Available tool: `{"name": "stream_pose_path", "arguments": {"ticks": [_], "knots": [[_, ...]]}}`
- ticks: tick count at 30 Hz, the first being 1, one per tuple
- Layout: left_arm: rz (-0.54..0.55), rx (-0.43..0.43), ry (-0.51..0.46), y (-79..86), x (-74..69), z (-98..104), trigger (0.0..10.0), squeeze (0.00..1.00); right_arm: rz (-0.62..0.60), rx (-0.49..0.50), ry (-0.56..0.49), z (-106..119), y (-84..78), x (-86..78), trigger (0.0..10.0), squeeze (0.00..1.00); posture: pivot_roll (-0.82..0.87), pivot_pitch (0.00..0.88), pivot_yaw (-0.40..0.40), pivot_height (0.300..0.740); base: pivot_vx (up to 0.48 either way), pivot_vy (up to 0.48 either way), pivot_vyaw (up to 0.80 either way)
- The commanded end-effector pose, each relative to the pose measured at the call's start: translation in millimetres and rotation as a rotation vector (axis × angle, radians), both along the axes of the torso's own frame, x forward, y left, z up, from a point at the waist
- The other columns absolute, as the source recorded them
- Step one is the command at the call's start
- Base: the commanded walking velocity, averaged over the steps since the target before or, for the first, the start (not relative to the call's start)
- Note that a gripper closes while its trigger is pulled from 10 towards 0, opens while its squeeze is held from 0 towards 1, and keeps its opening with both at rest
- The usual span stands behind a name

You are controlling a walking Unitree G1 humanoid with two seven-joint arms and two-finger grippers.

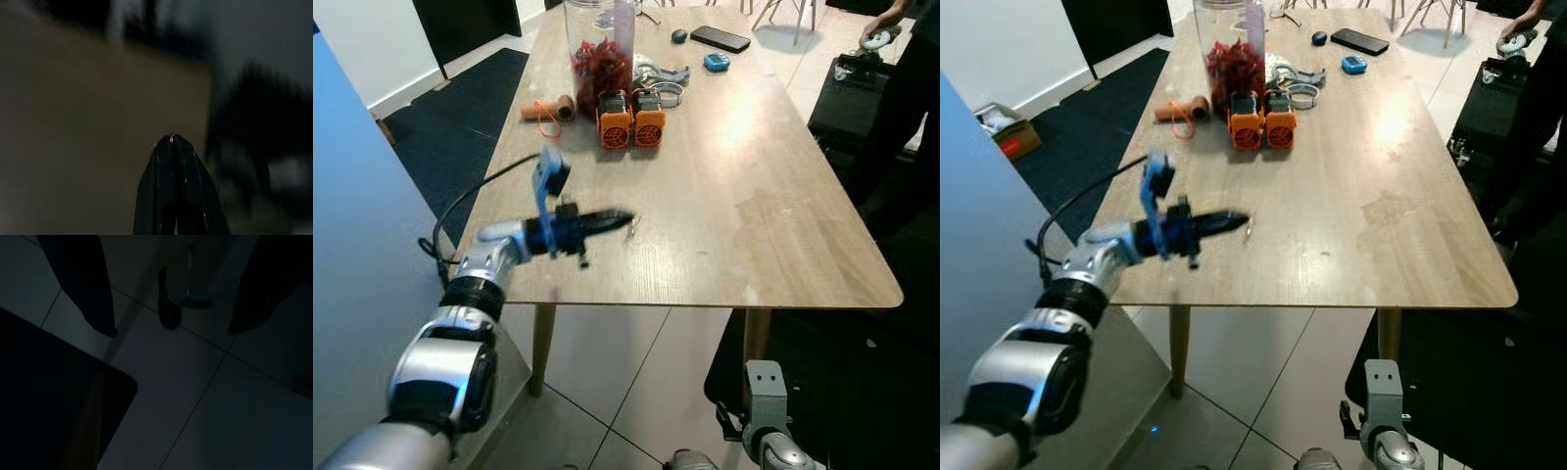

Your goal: Hang keys on a hook

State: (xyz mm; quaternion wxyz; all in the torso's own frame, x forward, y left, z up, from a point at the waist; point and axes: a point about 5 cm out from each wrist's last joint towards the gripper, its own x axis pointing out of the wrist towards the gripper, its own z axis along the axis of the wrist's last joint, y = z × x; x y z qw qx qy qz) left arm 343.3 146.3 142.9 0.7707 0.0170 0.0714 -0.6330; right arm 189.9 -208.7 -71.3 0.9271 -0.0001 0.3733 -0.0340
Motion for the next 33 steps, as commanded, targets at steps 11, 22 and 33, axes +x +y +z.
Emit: {"name": "stream_pose_path", "arguments": {"ticks": [11, 22, 33], "knots": [[-0.086, 0.314, 0.152, 86.0, -57.3, -50.0, 0.0, 0.00, -0.001, 0.010, 0.017, -2.7, 1.5, -4.1, 10.0, 0.00, 0.03, 0.082, -0.001, 0.740, 0.000, 0.000, 0.00], [-0.057, 0.470, 0.256, 107.2, -114.5, -110.5, 0.0, 0.00, 0.008, 0.018, 0.024, -4.1, 4.8, -5.5, 10.0, 0.00, 0.03, 0.080, 0.005, 0.740, 0.000, 0.000, 0.00], [0.543, 0.341, 0.296, 104.2, -122.2, -149.2, 0.0, 0.00, -0.004, 0.023, 0.031, -5.9, 5.9, -8.7, 10.0, 0.00, 0.02, 0.070, 0.010, 0.740, 0.000, 0.000, 0.00]]}}
